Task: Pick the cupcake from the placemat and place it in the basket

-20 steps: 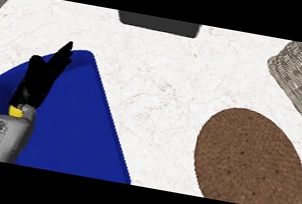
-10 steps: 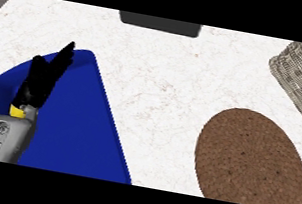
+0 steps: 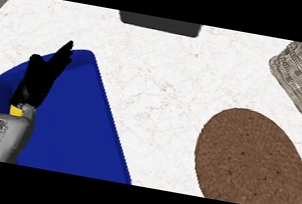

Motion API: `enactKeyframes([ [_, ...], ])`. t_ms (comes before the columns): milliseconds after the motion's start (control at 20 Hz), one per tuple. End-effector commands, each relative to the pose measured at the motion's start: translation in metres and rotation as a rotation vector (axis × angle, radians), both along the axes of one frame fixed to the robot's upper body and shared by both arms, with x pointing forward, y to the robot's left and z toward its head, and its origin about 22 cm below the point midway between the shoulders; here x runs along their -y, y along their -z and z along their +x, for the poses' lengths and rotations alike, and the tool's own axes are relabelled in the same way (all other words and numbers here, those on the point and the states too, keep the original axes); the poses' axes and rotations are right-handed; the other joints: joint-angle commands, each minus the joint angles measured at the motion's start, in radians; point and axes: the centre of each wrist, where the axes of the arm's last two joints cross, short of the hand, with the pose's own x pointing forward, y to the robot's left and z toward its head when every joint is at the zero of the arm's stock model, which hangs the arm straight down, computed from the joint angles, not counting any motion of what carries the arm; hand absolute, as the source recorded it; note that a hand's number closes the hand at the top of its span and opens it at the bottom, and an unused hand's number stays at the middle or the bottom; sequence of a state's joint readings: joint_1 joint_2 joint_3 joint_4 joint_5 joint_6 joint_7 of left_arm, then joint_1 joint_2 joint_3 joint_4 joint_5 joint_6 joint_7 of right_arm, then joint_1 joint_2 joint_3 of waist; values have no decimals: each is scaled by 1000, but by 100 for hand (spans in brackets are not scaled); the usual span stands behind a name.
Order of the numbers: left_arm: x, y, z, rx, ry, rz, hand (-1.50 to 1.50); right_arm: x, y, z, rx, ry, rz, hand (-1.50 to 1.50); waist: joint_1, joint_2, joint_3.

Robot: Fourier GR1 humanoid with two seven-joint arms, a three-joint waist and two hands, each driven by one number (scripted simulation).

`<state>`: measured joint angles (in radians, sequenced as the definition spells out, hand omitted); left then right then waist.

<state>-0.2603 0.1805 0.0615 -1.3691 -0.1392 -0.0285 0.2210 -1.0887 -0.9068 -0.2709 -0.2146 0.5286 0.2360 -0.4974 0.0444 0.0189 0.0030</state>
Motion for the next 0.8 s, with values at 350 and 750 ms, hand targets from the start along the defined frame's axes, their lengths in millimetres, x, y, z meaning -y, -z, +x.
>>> enactKeyframes([
  [350, 4, 0, -7, 12, 2, -17, 0, 68, -29, -62, 120, 276, 251, -150, 0, 0, 2],
  [750, -3, -3, 1, 13, 7, -2, 0, 114, -36, -125, 107, 309, 305, -150, -6, 14, 7],
])
